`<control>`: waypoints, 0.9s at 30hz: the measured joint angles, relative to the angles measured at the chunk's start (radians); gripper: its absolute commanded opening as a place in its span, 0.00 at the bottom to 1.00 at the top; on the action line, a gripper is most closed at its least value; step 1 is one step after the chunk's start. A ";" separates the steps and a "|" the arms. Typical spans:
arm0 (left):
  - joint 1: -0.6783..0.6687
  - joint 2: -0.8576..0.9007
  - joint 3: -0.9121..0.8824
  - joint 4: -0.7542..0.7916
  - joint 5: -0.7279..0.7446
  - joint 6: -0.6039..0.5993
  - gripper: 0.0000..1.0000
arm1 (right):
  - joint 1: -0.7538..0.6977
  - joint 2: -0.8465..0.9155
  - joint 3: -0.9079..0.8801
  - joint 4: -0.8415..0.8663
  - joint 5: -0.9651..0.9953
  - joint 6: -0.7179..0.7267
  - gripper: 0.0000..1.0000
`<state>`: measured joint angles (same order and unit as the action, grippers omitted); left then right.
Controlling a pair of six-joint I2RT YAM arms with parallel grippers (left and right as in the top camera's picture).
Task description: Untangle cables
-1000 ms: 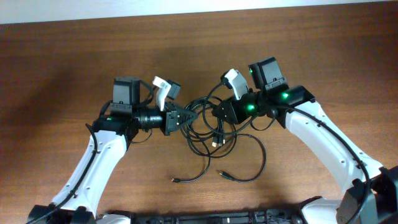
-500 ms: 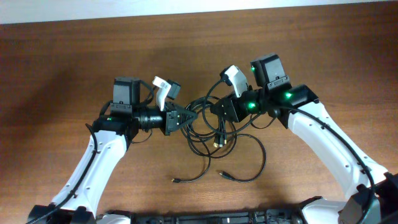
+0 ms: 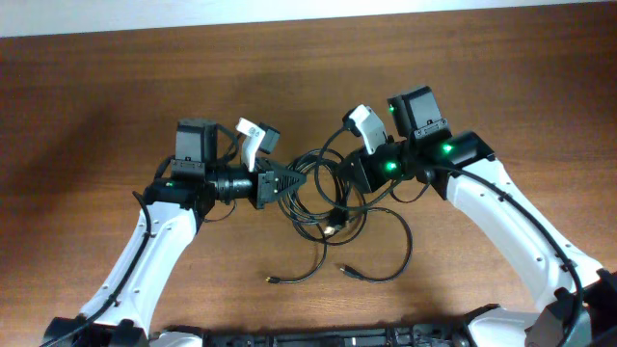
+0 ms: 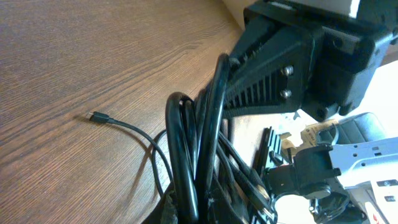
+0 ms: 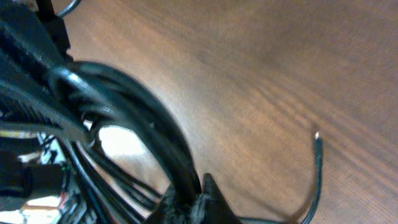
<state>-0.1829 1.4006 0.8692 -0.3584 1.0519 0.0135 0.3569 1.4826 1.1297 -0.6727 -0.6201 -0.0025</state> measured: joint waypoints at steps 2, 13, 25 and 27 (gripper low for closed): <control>0.000 0.000 0.000 0.000 -0.003 -0.001 0.00 | 0.001 -0.003 0.001 -0.021 0.000 -0.002 0.04; 0.000 0.000 0.000 0.001 -0.011 -0.010 0.09 | -0.001 -0.003 0.006 -0.106 0.135 0.029 0.04; 0.000 0.000 0.000 0.004 -0.034 -0.010 0.00 | -0.001 -0.003 0.006 -0.104 0.104 0.018 0.04; 0.006 0.000 0.000 0.003 -0.095 -0.011 0.00 | -0.001 -0.003 0.006 -0.122 0.146 0.048 0.04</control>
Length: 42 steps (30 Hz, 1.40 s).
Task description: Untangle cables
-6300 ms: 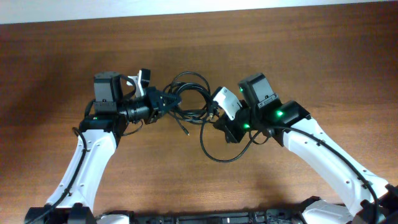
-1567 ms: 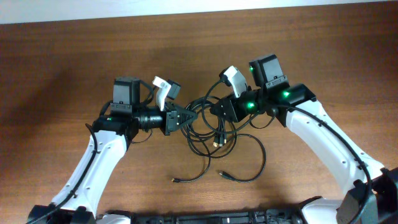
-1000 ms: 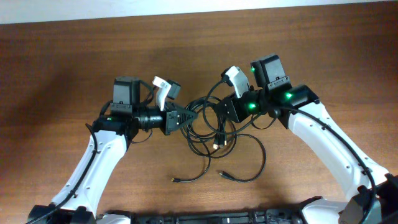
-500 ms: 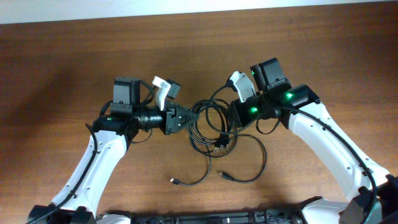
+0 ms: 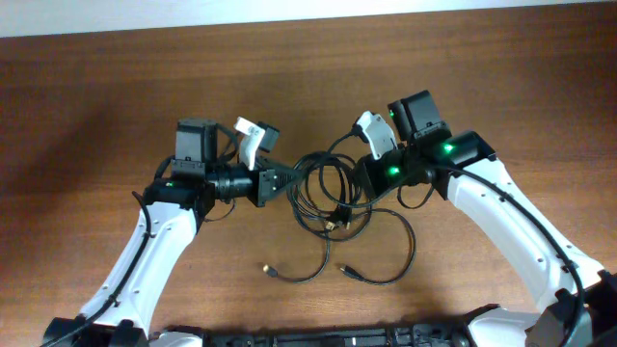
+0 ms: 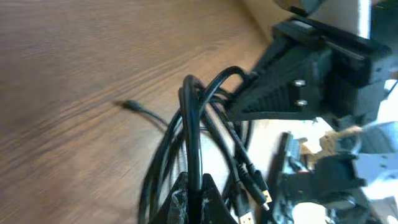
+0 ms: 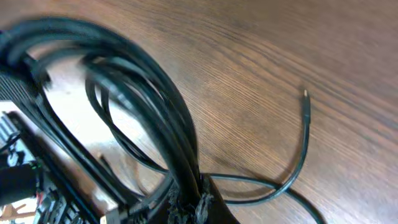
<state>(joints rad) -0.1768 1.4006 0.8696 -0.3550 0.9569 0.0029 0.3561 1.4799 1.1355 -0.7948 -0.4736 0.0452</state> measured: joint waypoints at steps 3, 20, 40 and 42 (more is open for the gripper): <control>0.127 0.000 0.000 0.017 -0.080 -0.068 0.00 | 0.000 0.000 0.002 -0.024 0.058 0.044 0.04; 0.346 -0.012 0.000 -0.034 -0.171 -0.280 0.00 | -0.072 0.000 0.009 -0.293 0.593 0.411 0.04; 0.457 -0.016 0.000 -0.048 -0.110 -0.228 0.00 | -0.697 0.000 0.009 -0.191 0.196 0.160 0.04; 0.324 -0.016 0.000 -0.064 -0.140 -0.177 0.00 | -0.716 0.000 0.009 -0.175 0.230 0.167 0.04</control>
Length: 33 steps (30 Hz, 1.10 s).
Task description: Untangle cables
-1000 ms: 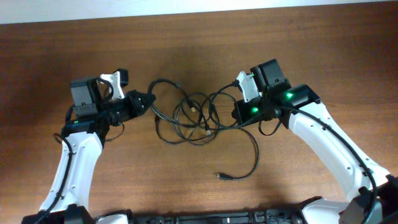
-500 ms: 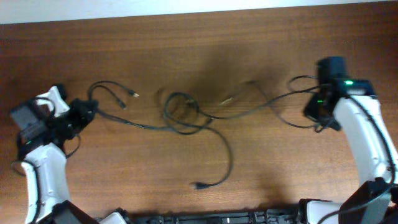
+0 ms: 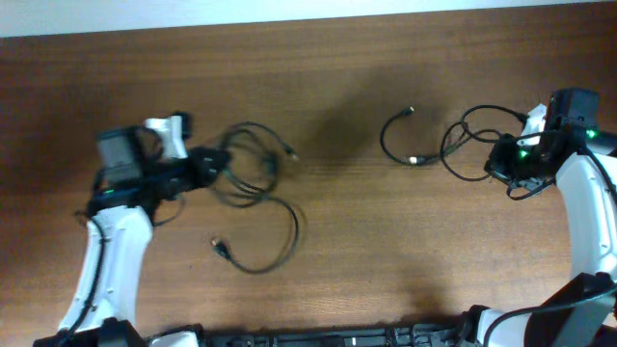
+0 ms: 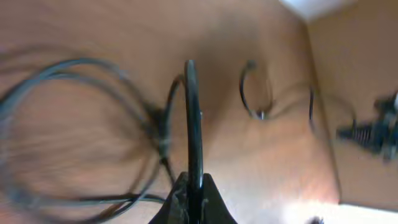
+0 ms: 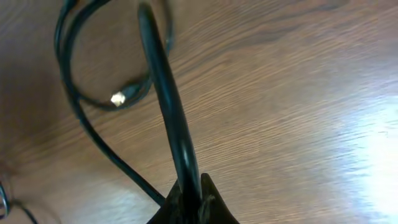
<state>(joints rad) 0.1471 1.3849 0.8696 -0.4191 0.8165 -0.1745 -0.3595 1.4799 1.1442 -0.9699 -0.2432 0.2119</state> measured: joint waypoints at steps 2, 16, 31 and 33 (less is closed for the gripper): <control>-0.098 0.000 0.000 -0.015 -0.046 0.029 0.00 | -0.072 0.000 0.006 0.027 0.023 0.010 0.04; -0.254 0.000 0.000 0.087 -0.013 0.104 0.00 | -0.117 -0.014 0.260 -0.185 -0.352 -0.137 0.90; -0.254 -0.002 -0.003 0.323 0.108 0.027 0.00 | 0.753 0.174 0.258 -0.164 -0.246 -0.322 0.74; -0.254 -0.002 -0.004 0.452 0.157 -0.127 0.00 | 0.810 0.182 0.256 -0.061 -0.247 -0.354 0.72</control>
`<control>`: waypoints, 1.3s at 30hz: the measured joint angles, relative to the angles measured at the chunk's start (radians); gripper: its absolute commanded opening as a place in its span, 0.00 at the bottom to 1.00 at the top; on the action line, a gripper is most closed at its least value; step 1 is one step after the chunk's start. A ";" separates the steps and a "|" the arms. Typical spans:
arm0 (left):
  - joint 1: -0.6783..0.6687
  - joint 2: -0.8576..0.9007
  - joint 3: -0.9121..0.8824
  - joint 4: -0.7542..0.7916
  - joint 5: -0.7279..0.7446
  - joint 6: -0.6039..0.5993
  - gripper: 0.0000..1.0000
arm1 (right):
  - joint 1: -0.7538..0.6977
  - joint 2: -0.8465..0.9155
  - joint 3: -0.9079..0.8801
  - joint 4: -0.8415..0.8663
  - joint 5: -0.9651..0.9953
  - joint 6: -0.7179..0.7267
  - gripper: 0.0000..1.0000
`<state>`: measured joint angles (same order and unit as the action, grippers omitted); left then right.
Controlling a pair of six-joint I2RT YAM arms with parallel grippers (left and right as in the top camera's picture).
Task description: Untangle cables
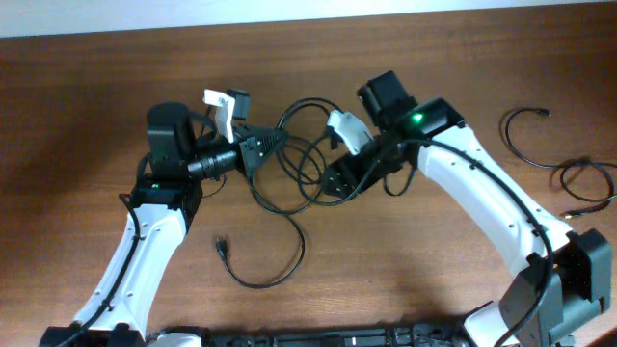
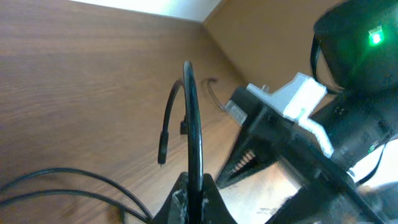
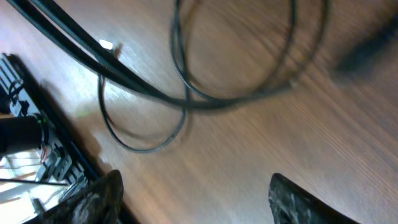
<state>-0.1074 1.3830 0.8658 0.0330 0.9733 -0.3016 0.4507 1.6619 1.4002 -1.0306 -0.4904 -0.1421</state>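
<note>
My left gripper is shut on a black cable that rises in an arch from its fingers. That cable's loops spread over the table's middle, and a tail ends in a plug at the front. Just right of those loops, my right gripper is open. Its fingertips stand far apart above bare wood, with thin cable loops lying beyond them. Another black cable lies loose at the far right.
The wooden table has a pale wall along its far edge. A short arc of cable lies near the loose cable at the right. Both arms meet over the middle, close together.
My right gripper was shut on a cable at the far right; now it is open beside the left bundle, with that cable left lying at the right. The left gripper has moved toward the middle.
Both grippers were shut on one tangle at the table's middle, and still were a moment later. Then the arms stood far apart, each holding its own cables. Now the right-hand cable lies free at the right edge and my open right gripper is by the left bundle.
</note>
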 measured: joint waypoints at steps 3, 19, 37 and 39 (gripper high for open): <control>0.000 0.000 0.000 0.039 0.026 -0.192 0.00 | 0.040 0.000 -0.001 0.109 0.000 -0.036 0.63; 0.000 -0.002 0.006 -0.100 0.076 -0.270 0.00 | 0.053 0.000 -0.001 0.171 0.111 0.060 0.04; -0.001 -0.005 0.006 -0.413 -0.388 -0.033 0.12 | 0.022 -0.212 1.035 -0.020 0.552 0.194 0.04; -0.001 -0.005 0.006 -0.412 -0.389 -0.031 0.12 | 0.022 -0.227 1.138 -0.021 0.623 0.194 0.04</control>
<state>-0.1081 1.3781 0.8715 -0.3790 0.5846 -0.3321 0.4725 1.4353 2.5378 -1.0512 0.1326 0.0521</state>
